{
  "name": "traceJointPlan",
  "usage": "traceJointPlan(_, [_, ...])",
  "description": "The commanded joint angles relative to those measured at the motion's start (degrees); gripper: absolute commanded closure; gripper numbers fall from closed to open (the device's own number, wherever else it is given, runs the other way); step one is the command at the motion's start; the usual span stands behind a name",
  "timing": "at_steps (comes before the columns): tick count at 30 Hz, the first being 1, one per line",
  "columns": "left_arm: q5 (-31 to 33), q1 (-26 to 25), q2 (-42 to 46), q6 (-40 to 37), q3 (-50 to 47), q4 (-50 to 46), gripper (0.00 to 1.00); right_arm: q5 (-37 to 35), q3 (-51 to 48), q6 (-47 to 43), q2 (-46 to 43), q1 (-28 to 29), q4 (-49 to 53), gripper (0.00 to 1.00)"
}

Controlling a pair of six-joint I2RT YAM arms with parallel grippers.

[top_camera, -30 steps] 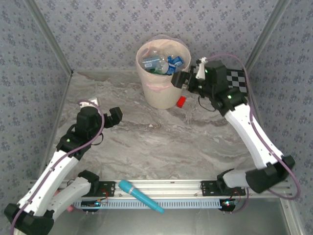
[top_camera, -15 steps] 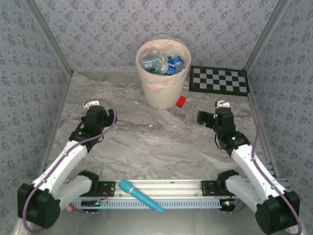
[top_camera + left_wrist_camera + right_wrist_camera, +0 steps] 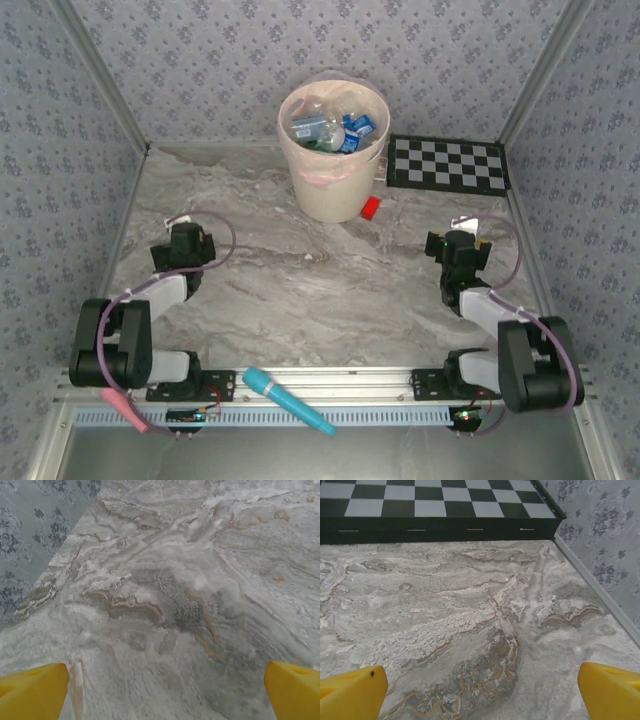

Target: Put the plastic bottles in the bin

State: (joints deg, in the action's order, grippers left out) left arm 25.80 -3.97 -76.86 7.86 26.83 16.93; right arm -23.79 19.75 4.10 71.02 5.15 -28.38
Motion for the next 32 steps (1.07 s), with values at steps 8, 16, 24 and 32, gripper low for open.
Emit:
traceJointPlan(8, [-12.23, 1.63, -10.69, -6.06, -4.40, 31.95, 0.00, 12.54, -4.44, -5.35, 15.07, -4.17, -30.80, 0.01])
traceJointPlan(16, [-13.76, 2.99, -11.00, -5.04, -4.07, 31.52, 0.00, 11.29, 0.88, -3.67, 16.69, -5.26, -22.43, 0.00])
traceJointPlan(24, [-13.72, 2.97, -11.03, -5.05, -4.20, 31.68, 0.00, 11.05, 0.73, -3.75, 16.87, -5.23, -23.21, 0.00])
traceJointPlan(32, [-13.68, 2.92, -11.04, -5.07, -4.18, 31.68, 0.00, 11.07, 0.68, -3.75, 16.87, -5.23, -23.21, 0.01])
